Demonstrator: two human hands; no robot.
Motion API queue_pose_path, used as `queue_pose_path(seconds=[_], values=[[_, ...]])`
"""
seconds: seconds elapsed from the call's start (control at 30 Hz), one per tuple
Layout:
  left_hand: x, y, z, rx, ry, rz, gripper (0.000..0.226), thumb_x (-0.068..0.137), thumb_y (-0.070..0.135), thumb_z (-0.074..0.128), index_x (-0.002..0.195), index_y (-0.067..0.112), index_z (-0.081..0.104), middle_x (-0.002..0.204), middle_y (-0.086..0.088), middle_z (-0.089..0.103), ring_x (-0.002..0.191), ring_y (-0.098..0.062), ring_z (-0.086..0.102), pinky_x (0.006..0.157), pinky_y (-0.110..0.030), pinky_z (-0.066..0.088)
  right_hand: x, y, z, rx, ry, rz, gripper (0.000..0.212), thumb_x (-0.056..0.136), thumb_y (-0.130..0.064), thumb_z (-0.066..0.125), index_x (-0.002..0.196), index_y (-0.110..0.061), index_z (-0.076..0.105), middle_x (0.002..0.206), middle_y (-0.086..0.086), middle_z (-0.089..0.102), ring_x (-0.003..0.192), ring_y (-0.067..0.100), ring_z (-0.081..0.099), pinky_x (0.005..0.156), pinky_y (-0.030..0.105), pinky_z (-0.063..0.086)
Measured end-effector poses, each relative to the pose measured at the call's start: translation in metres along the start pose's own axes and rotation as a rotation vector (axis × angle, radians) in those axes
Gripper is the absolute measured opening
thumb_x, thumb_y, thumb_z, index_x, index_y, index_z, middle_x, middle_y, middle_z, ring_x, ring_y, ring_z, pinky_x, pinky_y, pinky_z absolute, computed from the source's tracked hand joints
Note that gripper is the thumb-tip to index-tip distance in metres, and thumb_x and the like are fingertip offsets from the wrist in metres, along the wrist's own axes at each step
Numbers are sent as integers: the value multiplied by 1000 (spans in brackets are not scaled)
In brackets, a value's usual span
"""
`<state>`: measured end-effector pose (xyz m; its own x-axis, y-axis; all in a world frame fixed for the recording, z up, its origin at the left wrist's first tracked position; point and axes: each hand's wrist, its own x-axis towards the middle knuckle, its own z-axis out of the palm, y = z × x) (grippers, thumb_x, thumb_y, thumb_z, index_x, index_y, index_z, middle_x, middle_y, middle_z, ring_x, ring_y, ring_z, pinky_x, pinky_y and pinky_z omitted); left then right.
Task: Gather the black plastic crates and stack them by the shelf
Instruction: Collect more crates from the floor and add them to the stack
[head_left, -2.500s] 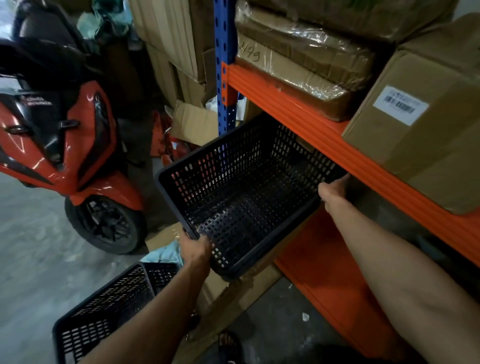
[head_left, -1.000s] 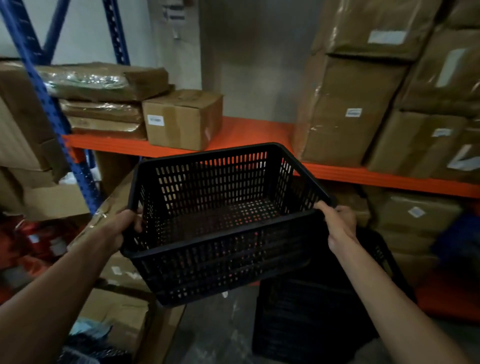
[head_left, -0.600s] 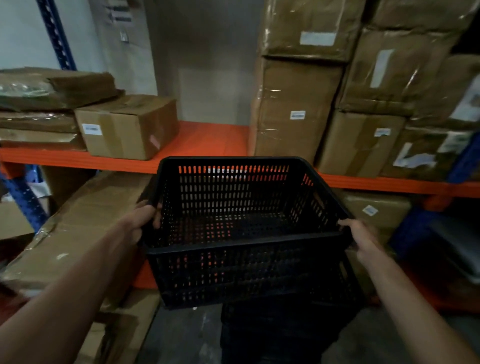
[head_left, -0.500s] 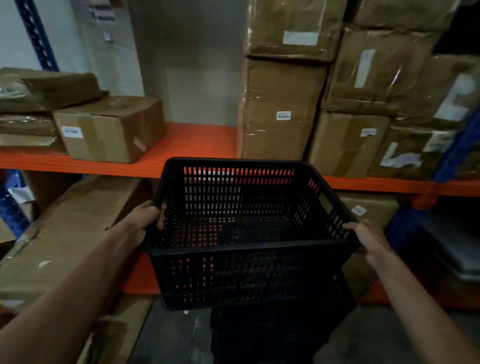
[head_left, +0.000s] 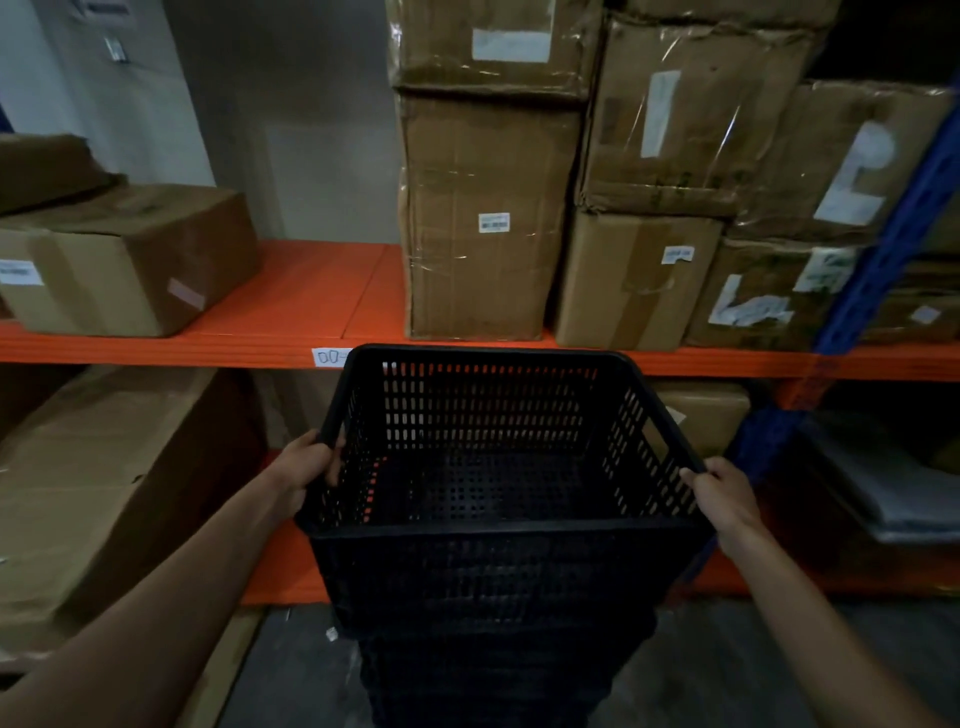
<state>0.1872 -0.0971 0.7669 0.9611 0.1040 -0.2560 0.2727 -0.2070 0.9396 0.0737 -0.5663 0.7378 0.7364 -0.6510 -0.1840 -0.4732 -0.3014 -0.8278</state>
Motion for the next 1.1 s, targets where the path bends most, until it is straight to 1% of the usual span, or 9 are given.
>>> queue_pose_path(seconds=[0.07,0.17,0.33,0.57,0.63,0.77,0.93,1.03,1.1], values=[[10,-5,7,7,8,-10,30,85,-11,34,76,8,56,32,-4,42,35,-18,44,37,-22,36,8,4,5,10,15,15,16,94,-31,56,84,-18,56,80,8,57,74,28,57,61,36,38],[24,-12,13,48,7,-23,22,89,-4,39,93,4,60,36,-7,44,48,-25,41,49,-31,34,14,5,10,22,34,24,16,93,-30,56,82,-18,56,80,8,58,72,28,57,59,35,38],[41,-12,21,128,-25,-38,27,86,-5,41,106,1,59,32,-2,45,46,-24,41,50,-32,34,27,11,14,6,-6,53,18,94,-28,55,84,-14,55,81,11,55,74,31,56,61,37,37],[39,-9,13,145,-29,-41,30,91,-5,41,115,7,54,40,-9,43,45,-27,37,47,-29,34,29,12,18,-3,-77,-2,16,95,-24,52,91,-9,54,79,9,51,72,28,52,61,36,33],[34,-9,13,143,-33,-23,32,92,-5,40,115,13,51,39,-7,44,41,-25,39,42,-26,36,29,11,19,-22,-67,-19,15,95,-22,52,86,-11,52,76,7,48,68,27,50,60,36,32],[32,-8,17,161,-41,-9,32,90,-5,41,114,13,51,44,-9,47,48,-27,42,52,-32,37,29,14,17,-43,-39,-27,14,94,-23,52,85,-12,53,76,8,52,70,28,52,60,36,33],[35,-8,16,213,-70,-18,42,80,-14,39,112,9,53,58,-14,47,50,-26,44,53,-33,41,26,19,16,-56,5,-40,12,90,-23,53,82,-15,55,74,9,54,68,29,52,60,36,34],[36,-8,18,210,-61,-8,20,89,-5,42,102,6,52,48,-13,50,46,-26,46,51,-32,42,26,19,15,-50,26,-20,11,89,-23,55,83,-15,57,77,11,58,72,31,56,60,35,36],[34,-7,19,206,-43,-1,17,91,-2,42,102,5,52,35,-4,48,40,-23,44,47,-30,41,26,19,16,-46,33,-13,11,89,-23,56,83,-15,58,78,12,59,73,31,57,60,35,37]])
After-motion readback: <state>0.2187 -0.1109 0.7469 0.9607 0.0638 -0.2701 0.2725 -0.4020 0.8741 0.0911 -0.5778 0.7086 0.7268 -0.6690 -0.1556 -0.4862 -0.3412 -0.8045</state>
